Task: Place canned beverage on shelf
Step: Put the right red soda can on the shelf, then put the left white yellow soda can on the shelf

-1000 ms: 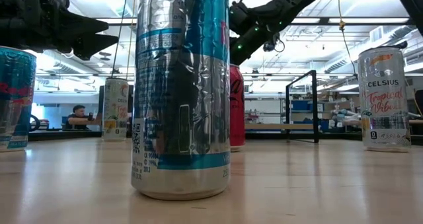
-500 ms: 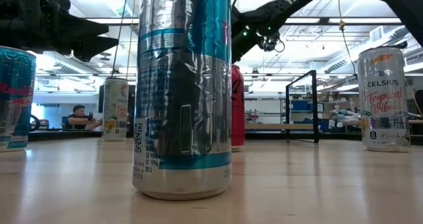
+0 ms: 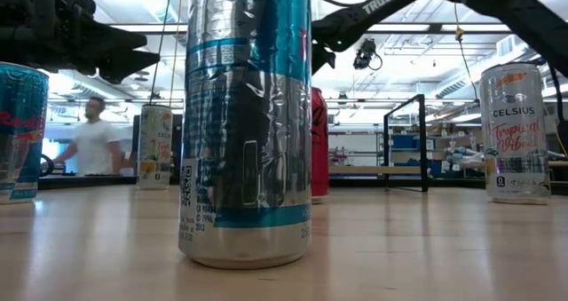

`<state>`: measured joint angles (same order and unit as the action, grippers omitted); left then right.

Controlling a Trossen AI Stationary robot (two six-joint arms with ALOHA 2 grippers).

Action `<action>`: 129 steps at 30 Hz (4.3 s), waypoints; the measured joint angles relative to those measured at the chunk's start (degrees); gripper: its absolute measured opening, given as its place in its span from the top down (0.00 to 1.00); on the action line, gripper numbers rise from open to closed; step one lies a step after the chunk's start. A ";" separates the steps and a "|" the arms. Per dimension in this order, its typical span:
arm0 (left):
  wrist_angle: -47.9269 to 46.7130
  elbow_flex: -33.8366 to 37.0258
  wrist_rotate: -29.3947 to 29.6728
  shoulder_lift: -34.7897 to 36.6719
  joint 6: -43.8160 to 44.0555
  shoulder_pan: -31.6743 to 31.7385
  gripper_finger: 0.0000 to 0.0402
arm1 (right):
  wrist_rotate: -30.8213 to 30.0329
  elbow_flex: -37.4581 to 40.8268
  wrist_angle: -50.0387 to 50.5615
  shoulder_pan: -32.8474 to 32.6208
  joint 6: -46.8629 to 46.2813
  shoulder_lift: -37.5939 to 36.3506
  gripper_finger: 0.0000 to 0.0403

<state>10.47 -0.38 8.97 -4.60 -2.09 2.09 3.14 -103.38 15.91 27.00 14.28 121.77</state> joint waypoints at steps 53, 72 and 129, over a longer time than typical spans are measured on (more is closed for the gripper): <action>-0.03 0.00 0.00 0.00 -0.18 0.00 0.21 | 1.57 -2.92 -1.53 1.64 -5.11 2.08 0.03; -9.28 -9.82 1.94 -1.79 -1.56 -0.01 0.21 | 2.94 -31.76 31.87 -0.46 -0.10 1.43 0.02; -18.89 -36.30 21.19 -30.57 13.23 4.73 0.21 | 2.40 -29.48 46.24 -0.96 -3.60 -18.88 0.02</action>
<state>-8.41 -36.68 30.16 -35.17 11.14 6.82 5.54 -132.86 62.15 26.04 10.68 102.89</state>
